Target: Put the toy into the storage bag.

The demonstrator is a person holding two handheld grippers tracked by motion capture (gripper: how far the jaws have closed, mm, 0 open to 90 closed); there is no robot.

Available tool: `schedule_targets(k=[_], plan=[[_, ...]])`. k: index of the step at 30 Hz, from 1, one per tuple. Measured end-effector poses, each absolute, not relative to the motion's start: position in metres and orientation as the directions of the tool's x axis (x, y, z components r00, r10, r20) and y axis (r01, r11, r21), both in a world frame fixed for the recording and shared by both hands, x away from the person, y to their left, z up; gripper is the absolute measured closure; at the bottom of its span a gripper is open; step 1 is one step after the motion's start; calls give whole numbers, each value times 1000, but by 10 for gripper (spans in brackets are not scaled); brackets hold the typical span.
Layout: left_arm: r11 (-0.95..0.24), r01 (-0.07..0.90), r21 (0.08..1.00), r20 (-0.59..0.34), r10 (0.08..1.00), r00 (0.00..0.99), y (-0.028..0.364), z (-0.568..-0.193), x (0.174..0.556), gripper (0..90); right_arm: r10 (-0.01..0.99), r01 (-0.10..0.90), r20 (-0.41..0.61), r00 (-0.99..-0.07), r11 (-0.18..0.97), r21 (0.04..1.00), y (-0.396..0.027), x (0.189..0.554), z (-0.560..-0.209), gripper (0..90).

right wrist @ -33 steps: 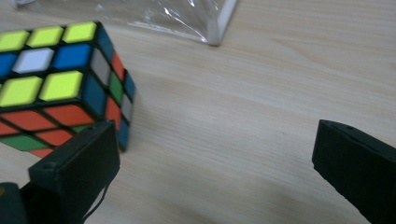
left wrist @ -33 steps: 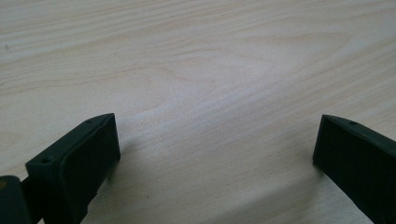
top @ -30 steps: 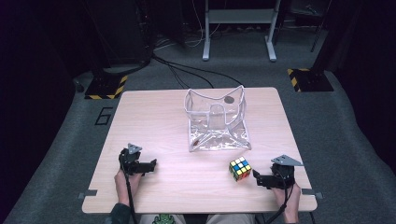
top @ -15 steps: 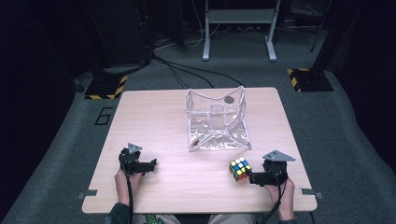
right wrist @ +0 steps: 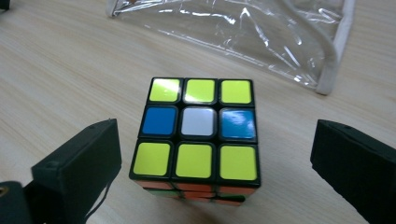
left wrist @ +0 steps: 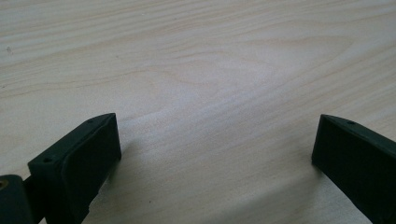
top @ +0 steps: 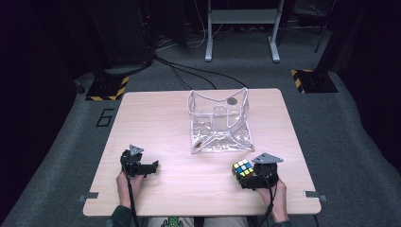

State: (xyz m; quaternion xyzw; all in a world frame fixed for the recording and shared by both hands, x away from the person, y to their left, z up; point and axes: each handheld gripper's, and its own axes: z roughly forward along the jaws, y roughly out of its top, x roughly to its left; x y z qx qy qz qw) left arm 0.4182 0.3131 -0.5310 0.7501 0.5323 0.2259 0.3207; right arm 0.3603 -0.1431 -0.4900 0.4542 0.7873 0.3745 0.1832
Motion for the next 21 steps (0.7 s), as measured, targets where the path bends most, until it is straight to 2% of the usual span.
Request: schedule_targets(k=[6,9,16,21], plan=[[-229,653,722,0,944,330,313,-531,418,14,857,596,35,-514,327,733,-137,364,-500,67],[-229,653,722,0,944,330,313,-531,418,15,864,602,31,-503,324,730,-136,364,-504,133],[-228,654,721,-1,944,330,313,-531,418,16,866,609,27,-499,329,722,-136,365,-510,182],[-224,658,719,-5,945,327,313,-531,417,17,866,614,31,-499,328,718,-135,364,-512,311]])
